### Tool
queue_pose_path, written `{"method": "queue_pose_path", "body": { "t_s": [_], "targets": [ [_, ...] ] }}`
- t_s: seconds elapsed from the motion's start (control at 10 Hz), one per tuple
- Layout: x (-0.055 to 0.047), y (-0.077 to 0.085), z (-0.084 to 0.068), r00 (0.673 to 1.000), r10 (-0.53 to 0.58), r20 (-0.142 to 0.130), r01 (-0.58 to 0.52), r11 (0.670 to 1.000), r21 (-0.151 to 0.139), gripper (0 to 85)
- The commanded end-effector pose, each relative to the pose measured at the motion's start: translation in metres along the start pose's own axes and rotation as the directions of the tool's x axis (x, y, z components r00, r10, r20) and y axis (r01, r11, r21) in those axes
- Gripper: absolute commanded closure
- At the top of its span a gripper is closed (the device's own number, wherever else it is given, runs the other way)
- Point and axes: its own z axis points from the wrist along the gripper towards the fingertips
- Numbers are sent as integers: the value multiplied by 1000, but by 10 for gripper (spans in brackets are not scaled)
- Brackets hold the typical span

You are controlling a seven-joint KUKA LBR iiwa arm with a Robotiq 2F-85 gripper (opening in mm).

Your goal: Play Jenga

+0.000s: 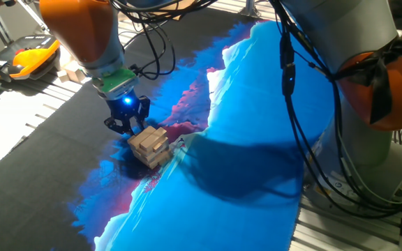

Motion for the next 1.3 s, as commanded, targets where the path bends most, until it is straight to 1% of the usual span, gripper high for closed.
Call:
{"method": "queue_pose_path", "body": {
  "t_s": [0.0, 0.6, 0.7, 1.2],
  "targets": [
    [0, 0, 0, 1000, -7, -2, 7, 1000, 5, 510],
    [0, 0, 0, 1000, -12, -4, 12, 1000, 2, 510],
    [0, 0, 0, 1000, -13, -4, 13, 1000, 2, 680],
    [0, 0, 0, 1000, -15, -6, 15, 1000, 1, 680]
  ]
}}
